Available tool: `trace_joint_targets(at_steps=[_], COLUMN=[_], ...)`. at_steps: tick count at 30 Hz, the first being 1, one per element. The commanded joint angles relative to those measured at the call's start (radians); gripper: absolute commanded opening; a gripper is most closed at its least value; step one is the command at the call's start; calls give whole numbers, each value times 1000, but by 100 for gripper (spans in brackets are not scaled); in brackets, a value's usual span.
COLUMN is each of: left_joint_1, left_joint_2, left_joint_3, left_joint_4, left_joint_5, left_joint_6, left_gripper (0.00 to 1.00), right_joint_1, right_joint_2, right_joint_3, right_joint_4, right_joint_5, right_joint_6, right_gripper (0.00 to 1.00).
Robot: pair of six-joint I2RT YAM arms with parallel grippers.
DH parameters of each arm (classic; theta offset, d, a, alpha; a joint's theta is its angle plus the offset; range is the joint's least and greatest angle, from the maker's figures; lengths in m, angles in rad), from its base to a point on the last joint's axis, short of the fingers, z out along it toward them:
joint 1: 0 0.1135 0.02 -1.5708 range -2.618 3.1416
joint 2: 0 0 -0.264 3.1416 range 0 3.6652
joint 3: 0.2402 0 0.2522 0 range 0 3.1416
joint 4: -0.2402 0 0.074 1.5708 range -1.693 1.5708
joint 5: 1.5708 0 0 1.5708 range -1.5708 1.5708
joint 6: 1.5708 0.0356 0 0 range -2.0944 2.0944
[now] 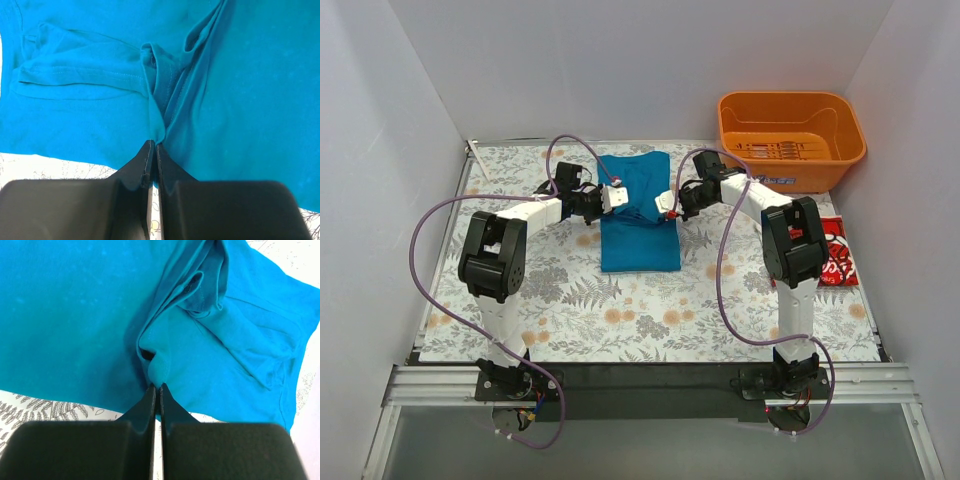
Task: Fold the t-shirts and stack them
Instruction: Fold the tshirt
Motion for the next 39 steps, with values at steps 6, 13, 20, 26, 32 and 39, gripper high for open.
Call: trace_joint_targets(at_steps=[6,13,20,26,32,39], left_joint_1=[18,26,32,64,15,-79], left_joint_2=[-32,-15,-7,-117,-277,-374], left_joint_3=[14,21,52,38,-146,-308], left_joint_4=[-17,-21,-9,-32,-90,-90], left_joint_5=[0,-9,-40,5,65,43], left_joint_6=[22,25,-21,-138,-170,-216], left_gripper=[0,0,51,56,56,53], right_joint_1=[-6,-6,-4,-30,6,95], right_joint_2=[24,63,68,-67,-263,-338], right_joint_3=[53,89,127,45,-176,-338], right_joint_4=[-14,-13,-8,-11,-41,-54], right_joint_5=[-43,-40,-8,29,-21,-8], right_joint_6=[-35,-38,3,54,60,120], right_gripper=[1,1,51,72,60,43])
